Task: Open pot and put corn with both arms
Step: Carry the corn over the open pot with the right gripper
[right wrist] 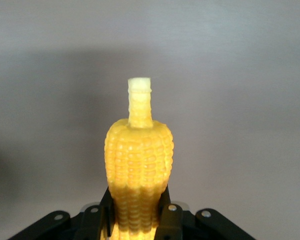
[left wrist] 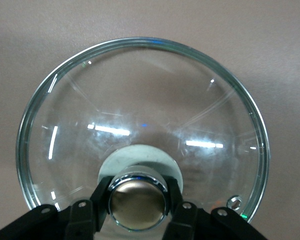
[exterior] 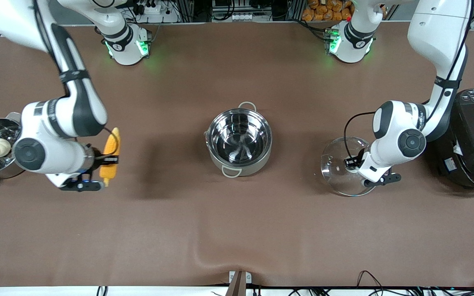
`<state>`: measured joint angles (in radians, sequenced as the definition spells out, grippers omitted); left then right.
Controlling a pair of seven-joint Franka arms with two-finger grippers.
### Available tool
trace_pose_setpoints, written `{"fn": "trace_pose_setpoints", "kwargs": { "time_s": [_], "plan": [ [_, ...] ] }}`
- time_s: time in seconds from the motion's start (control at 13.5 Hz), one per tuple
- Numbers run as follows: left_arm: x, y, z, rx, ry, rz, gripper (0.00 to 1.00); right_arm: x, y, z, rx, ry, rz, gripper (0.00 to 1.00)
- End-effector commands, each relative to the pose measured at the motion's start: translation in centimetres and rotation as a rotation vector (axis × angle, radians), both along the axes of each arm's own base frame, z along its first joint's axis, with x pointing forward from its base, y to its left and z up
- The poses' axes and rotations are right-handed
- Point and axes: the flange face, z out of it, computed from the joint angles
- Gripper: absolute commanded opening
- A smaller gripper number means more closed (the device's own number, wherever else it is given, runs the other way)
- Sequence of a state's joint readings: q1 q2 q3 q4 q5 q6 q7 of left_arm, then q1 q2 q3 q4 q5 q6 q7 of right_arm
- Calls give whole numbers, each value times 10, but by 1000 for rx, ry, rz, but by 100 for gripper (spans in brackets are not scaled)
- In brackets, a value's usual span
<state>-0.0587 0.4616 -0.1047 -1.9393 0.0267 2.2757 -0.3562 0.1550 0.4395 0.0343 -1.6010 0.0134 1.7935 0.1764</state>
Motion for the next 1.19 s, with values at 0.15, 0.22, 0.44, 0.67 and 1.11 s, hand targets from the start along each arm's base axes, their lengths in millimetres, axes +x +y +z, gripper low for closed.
{"fn": "trace_pose_setpoints", "kwargs": {
  "time_s": [0.15, 0.22, 0.44, 0.67, 1.11],
  "plan": [
    [-1, 6, -7, 7, 2, -9, 0, -21, 117, 39, 80, -23, 86, 0],
    [-1, 6, -10, 7, 6, -7, 0, -27, 141, 46, 103, -32, 112, 0],
    [-1, 5, -17, 6, 14, -9, 4, -56, 229, 47, 117, -40, 152, 0],
    [-1, 4, -23, 5, 17, -10, 5, -78, 306, 43, 104, -62, 109, 0],
    [3, 3, -18, 4, 5, -8, 100, -90, 374, 10, 147, -136, 125, 0]
  ]
}}
